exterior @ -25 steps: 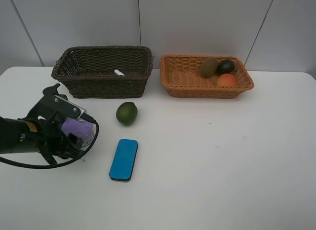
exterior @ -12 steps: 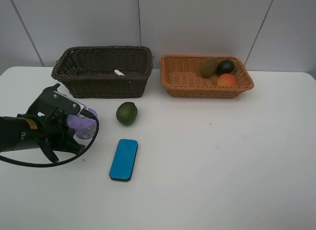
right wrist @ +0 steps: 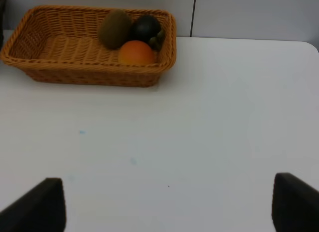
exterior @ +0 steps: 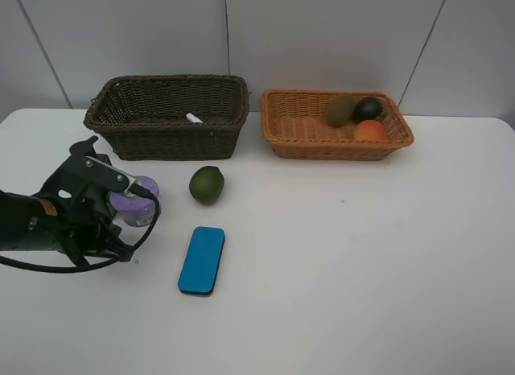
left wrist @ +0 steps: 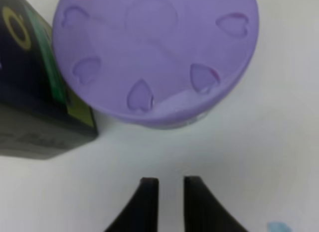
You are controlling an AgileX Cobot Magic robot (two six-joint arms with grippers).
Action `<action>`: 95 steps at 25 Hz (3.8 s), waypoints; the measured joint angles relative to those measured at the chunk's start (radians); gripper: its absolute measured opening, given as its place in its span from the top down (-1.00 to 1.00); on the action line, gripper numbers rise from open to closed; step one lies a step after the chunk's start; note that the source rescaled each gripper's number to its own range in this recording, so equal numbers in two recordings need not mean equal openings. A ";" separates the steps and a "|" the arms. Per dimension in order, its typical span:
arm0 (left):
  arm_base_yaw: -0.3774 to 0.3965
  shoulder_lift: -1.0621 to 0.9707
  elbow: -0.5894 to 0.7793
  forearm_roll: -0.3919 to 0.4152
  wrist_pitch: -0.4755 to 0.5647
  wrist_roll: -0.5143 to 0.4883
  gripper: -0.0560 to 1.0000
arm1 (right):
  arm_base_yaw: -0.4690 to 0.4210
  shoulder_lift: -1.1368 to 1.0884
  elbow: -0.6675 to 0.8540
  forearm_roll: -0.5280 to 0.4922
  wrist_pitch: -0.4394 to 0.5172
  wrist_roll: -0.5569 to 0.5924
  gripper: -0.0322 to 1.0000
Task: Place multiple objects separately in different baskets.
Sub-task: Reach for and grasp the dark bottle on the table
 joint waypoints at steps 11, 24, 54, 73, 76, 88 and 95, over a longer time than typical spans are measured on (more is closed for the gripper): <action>0.000 -0.102 0.000 -0.033 0.038 -0.008 -0.99 | 0.000 0.000 0.000 0.000 0.000 0.000 -1.00; 0.000 -0.125 0.000 -0.106 0.041 -0.035 -0.99 | 0.000 0.000 0.000 0.000 0.000 0.000 -1.00; 0.198 -0.442 -0.027 -0.144 0.217 -0.060 -0.95 | 0.000 0.000 0.000 0.000 0.000 0.000 -1.00; 0.208 -0.148 -0.336 -0.056 0.422 -0.093 -0.82 | 0.000 0.000 0.000 0.000 0.000 0.000 -1.00; 0.236 -0.147 -0.336 -0.053 0.460 -0.109 -0.82 | 0.000 0.000 0.000 0.000 0.000 0.000 -1.00; 0.297 -0.147 -0.345 -0.011 0.549 -0.119 -0.81 | 0.000 0.000 0.000 0.000 0.000 0.000 -1.00; 0.297 -0.146 -0.422 -0.011 0.614 -0.134 -0.73 | 0.000 0.000 0.000 0.000 0.000 0.000 -1.00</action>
